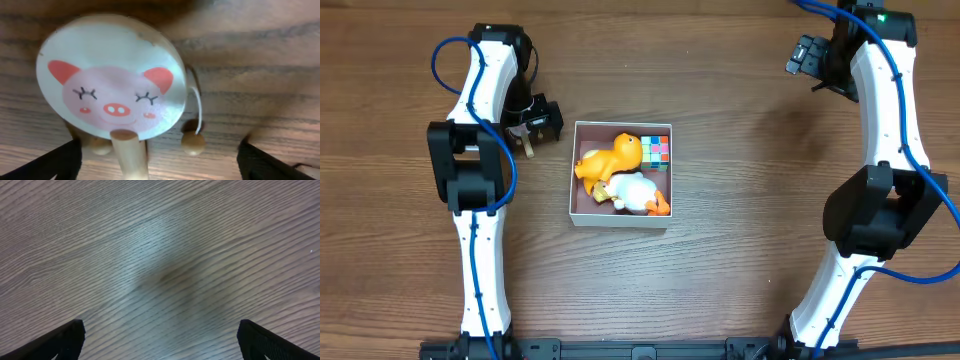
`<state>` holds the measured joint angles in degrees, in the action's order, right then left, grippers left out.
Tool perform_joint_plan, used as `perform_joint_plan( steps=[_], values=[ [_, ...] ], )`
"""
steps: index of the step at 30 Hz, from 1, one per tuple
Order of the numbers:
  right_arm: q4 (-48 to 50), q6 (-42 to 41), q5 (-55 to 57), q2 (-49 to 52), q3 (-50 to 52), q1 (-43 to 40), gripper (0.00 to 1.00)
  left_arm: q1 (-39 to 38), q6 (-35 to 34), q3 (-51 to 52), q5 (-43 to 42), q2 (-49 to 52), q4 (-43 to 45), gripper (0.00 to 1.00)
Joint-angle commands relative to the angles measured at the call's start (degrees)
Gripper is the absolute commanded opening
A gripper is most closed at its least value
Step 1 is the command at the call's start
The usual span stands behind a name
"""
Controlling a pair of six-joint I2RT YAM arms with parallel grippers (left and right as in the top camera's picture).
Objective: Pack container
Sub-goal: 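Close the left gripper on the rattle handle and lift it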
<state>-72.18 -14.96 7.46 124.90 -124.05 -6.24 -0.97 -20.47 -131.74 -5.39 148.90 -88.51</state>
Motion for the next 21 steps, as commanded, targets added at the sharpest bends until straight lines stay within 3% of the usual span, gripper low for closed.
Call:
perform_joint_plan(
  steps=[1,10,17,21],
  values=[
    [0.15,-0.09,-0.04,-0.57,-0.09,0.11,1.00,0.22,1.40,3.89,-0.15,1.64,0.48,0.84],
    [0.15,-0.09,-0.02,-0.57,-0.09,0.11,1.00,0.72,1.18,3.87,2.08,1.64,3.72,0.72],
    [0.15,-0.07,-0.02,-0.57,-0.09,0.11,1.00,2.62,1.20,3.87,2.82,1.64,5.44,0.41],
    [0.15,-0.09,-0.02,-0.57,-0.09,0.11,1.00,2.62,1.18,3.87,2.80,1.64,5.42,0.31]
  ],
)
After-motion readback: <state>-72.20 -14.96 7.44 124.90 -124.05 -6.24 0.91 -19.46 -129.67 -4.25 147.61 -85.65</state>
